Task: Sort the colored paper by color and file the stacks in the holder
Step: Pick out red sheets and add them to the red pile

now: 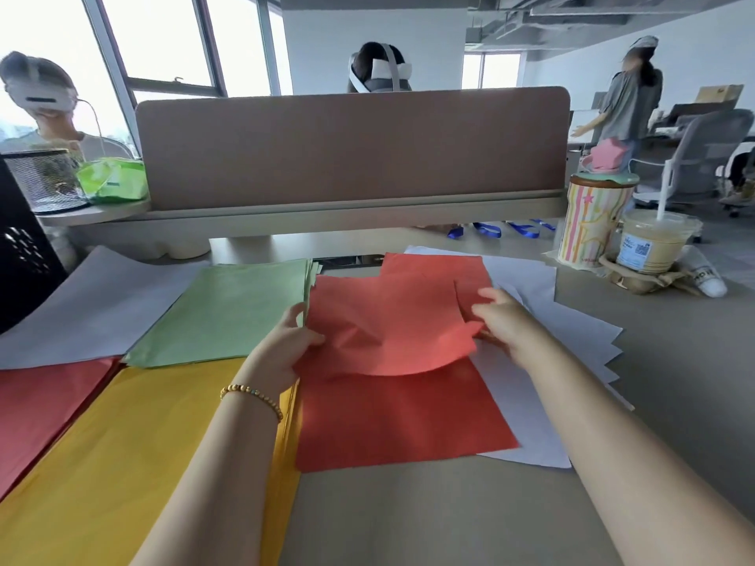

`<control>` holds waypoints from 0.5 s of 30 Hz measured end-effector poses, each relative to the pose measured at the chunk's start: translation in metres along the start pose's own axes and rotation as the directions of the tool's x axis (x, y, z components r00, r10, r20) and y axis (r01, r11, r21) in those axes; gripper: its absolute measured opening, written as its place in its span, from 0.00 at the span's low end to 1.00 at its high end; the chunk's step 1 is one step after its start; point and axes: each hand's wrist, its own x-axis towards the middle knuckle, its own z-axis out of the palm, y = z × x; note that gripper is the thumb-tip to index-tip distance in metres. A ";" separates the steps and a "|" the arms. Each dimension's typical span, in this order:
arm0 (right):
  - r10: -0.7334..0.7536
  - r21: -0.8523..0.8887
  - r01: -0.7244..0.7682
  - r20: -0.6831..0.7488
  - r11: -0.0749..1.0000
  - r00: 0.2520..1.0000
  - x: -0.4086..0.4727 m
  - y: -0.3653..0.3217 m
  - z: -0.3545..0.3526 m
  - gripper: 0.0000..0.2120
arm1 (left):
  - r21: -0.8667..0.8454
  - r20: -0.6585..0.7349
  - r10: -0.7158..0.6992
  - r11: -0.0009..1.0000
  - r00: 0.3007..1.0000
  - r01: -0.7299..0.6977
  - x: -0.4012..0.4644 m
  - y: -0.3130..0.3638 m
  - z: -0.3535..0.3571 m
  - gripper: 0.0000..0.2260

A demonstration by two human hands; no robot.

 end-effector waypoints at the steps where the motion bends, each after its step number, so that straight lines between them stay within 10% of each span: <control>1: 0.084 0.146 -0.082 -0.007 0.986 0.996 0.001 0.000 -0.002 0.21 | -0.037 0.013 -0.011 0.999 1.000 0.012 -0.001 0.001 0.001 0.26; 6: 0.182 0.093 -0.185 0.039 0.978 0.982 0.002 0.010 -0.003 0.21 | 0.068 0.238 -0.164 0.986 0.957 0.152 -0.008 -0.001 0.010 0.15; 12: -0.082 -0.192 0.073 -0.037 0.979 0.996 -0.003 0.009 0.004 0.15 | 0.344 0.047 0.033 0.938 0.998 -0.047 0.005 -0.009 0.011 0.11; 15: -0.222 -0.600 0.135 -0.074 0.789 0.972 0.003 0.021 -0.005 0.17 | 0.300 -0.108 0.217 0.938 0.970 -0.176 0.008 -0.011 0.011 0.12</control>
